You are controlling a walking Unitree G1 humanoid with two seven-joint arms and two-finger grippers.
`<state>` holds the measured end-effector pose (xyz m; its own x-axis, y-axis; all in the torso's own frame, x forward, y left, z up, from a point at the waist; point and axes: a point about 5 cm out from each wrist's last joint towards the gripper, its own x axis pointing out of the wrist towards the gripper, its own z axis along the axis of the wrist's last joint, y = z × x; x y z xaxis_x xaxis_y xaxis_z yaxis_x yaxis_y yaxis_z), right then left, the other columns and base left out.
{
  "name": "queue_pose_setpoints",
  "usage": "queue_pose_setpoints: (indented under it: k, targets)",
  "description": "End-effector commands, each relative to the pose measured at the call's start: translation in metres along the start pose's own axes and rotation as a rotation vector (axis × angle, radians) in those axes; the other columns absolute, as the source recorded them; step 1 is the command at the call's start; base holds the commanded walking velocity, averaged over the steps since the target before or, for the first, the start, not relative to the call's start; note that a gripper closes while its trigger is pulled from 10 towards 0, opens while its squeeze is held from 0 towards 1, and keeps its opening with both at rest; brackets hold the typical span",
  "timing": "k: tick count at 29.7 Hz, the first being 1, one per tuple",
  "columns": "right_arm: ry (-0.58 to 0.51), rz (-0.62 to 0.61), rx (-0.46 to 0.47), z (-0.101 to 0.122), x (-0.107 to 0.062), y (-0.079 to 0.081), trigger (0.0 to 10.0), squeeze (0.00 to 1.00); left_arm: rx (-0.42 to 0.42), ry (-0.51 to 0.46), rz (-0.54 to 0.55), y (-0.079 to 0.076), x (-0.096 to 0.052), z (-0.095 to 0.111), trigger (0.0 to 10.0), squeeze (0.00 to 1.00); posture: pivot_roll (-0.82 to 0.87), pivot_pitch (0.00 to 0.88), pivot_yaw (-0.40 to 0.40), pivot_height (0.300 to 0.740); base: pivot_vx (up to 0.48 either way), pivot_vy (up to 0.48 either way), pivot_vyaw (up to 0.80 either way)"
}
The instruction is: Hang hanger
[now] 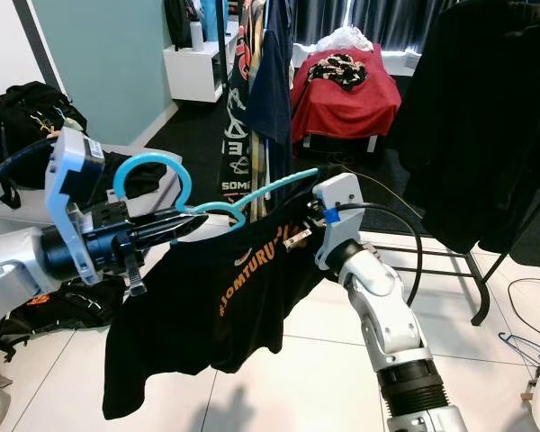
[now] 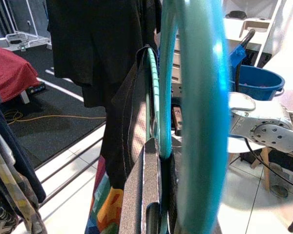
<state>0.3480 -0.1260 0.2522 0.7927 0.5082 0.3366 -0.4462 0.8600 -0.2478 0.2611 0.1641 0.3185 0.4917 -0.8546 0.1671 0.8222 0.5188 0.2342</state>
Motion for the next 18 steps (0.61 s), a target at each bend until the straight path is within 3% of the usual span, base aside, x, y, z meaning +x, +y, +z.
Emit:
queue_pose_setpoints:
  k: [1, 9, 12, 18]
  targets:
    - [-0.027, -0.03, -0.037, 0.005, 0.001, -0.002, 0.0, 0.0, 0.014, -0.003, -0.021, -0.004, 0.0, 0.001, 0.0, 0.0, -0.03, 0.182, -0.024, 0.74, 0.0, 0.0, 0.0]
    - [-0.036, -0.137, -0.093, 0.011, -0.012, -0.005, 0.0, 0.0, 0.041, 0.049, 0.061, 0.006, 0.002, -0.01, 0.0, 0.0, -0.03, 0.186, -0.019, 0.74, 0.0, 0.0, 0.0]
    - [0.0, -0.177, -0.095, 0.007, -0.036, 0.002, 0.0, 0.0, 0.074, 0.072, 0.163, 0.023, 0.007, -0.016, 0.0, 0.0, -0.05, 0.191, -0.013, 0.74, 0.0, 0.0, 0.0]
    - [0.01, -0.138, -0.077, 0.011, -0.054, 0.019, 0.0, 0.0, 0.124, 0.084, 0.268, 0.038, 0.015, -0.018, 0.0, 0.0, -0.07, 0.197, -0.006, 0.74, 0.0, 0.0, 0.0]
